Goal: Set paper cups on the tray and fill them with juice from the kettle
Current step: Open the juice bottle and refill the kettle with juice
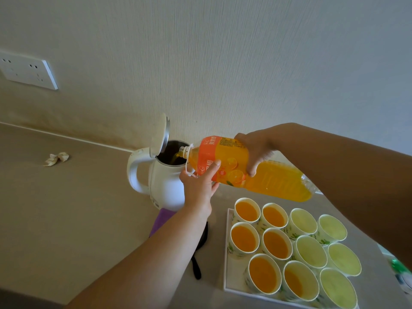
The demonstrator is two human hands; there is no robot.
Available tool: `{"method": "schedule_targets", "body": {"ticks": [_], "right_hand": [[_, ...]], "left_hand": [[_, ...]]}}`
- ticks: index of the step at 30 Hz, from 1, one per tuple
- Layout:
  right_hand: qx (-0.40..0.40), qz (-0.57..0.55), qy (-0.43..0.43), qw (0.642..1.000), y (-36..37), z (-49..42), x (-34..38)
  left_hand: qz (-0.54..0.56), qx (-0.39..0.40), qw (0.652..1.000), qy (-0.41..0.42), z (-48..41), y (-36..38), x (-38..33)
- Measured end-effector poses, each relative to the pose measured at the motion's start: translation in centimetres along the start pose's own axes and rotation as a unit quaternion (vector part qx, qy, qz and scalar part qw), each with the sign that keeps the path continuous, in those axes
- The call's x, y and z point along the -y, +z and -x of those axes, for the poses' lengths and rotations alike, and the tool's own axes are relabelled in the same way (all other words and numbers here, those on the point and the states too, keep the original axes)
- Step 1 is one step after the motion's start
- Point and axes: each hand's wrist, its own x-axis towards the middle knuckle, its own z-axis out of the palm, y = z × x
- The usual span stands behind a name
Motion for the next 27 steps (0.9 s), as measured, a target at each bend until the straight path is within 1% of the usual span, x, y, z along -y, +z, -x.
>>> {"method": "schedule_targets", "body": {"ticks": [27], "right_hand": [[-0.004,0.0,-0.004,1.0,-0.12,0.3,0.3]], "left_hand": [[-0.003,-0.002,1.0,-0.007,0.32,0.1,-0.35]]}}
